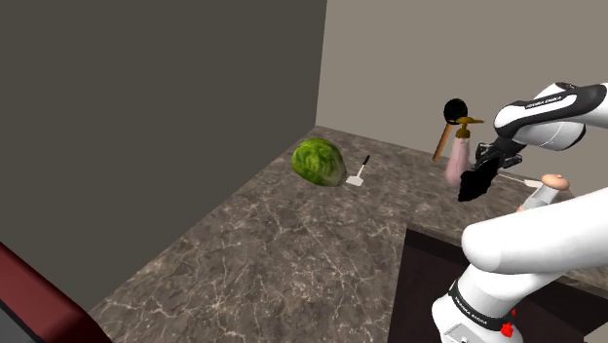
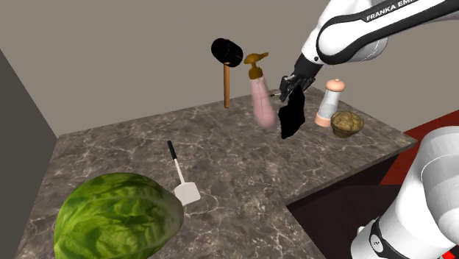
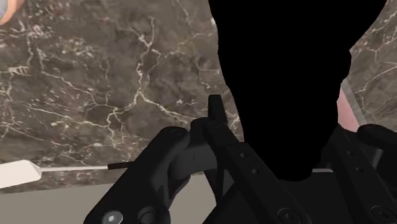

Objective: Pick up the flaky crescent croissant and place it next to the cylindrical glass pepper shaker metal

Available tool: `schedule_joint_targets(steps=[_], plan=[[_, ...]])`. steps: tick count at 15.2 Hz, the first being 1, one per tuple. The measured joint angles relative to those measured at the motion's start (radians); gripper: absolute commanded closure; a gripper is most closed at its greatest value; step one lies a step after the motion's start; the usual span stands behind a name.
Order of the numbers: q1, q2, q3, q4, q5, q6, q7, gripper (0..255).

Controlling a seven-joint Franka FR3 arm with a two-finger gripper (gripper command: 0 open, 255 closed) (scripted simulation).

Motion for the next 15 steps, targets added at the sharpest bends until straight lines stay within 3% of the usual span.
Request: schedule_joint_targets(steps=[1,2,3,7,9,11,15], plan=[[0.000,0.000,0.000,0.000,0.000,0.012,0.000,0],[-0.001,-0.001,0.000,0.000,0.000,0.006,0.000,0],[0.039,0.025,-0.015,0.048,0.008,-0.052,-0.046,0],[0.296,0.303,-0.088,0.382,0.042,-0.566,-0.532,0],[0.347,0.386,-0.076,0.461,0.025,-0.723,-0.704,0],[0.355,0.408,-0.074,0.463,0.019,-0.706,-0.752,0],[0.352,0.414,-0.075,0.422,0.042,-0.555,-0.770,0]])
